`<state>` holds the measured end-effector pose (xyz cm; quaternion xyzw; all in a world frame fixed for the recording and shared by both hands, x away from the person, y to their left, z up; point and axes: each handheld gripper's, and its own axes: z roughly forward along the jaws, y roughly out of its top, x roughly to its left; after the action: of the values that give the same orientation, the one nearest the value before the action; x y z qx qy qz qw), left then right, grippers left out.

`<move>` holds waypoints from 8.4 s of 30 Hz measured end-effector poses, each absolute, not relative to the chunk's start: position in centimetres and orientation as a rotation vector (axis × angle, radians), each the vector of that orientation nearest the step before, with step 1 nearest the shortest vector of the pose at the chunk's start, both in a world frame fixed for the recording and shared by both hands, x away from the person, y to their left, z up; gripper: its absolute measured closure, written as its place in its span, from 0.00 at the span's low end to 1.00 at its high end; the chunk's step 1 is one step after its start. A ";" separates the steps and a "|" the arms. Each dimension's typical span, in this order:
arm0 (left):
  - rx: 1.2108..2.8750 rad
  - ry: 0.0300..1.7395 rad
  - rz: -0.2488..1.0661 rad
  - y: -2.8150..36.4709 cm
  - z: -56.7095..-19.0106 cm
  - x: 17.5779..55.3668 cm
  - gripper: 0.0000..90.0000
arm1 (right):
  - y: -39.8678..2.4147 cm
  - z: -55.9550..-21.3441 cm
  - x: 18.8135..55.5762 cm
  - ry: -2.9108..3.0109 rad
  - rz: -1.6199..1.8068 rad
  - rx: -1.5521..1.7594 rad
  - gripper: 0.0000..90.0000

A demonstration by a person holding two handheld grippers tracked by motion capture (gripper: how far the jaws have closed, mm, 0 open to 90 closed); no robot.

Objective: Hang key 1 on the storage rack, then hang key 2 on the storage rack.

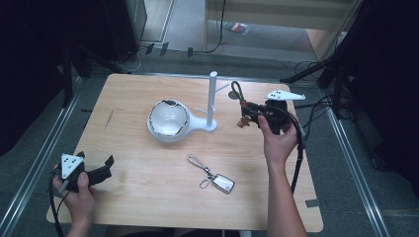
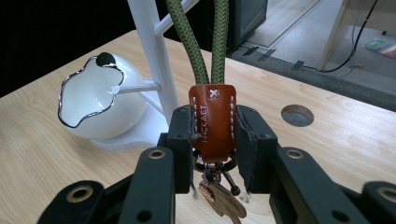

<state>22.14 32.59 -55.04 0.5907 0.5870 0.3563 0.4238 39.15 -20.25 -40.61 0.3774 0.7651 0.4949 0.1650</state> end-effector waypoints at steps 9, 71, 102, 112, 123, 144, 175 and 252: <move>1.477 1.471 0.894 32.6 -55.0 22.0 0.00 | -20.1 -40.9 39.7 2.166 1.455 1.097 0.78; 1.505 1.468 0.893 32.4 -55.0 22.1 0.00 | -15.8 -43.2 40.8 2.298 1.259 1.063 0.68; 1.539 1.452 0.860 32.2 -55.0 22.8 0.00 | -14.3 -43.7 36.6 2.432 0.923 0.945 0.62; 1.538 1.450 0.850 32.3 -55.0 22.8 0.00 | -13.7 -44.3 36.0 2.472 0.881 0.951 0.61; 1.541 1.450 0.842 32.2 -55.0 22.9 0.00 | -11.9 -45.6 35.4 2.584 0.771 0.893 0.68; 1.537 1.448 0.840 32.3 -55.0 22.9 0.00 | -8.6 -47.4 34.1 2.734 0.690 0.900 0.75; 1.546 1.452 0.833 32.3 -55.0 23.0 0.00 | -4.9 -50.4 33.0 2.911 0.467 0.839 0.76; 1.543 1.452 0.847 32.3 -55.0 22.8 0.00 | -10.6 -43.1 32.5 2.091 1.109 1.140 0.93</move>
<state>22.80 32.26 -55.02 0.6147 0.5785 0.3374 0.4167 32.48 -10.60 -43.06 0.4198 0.7698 0.4081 0.2542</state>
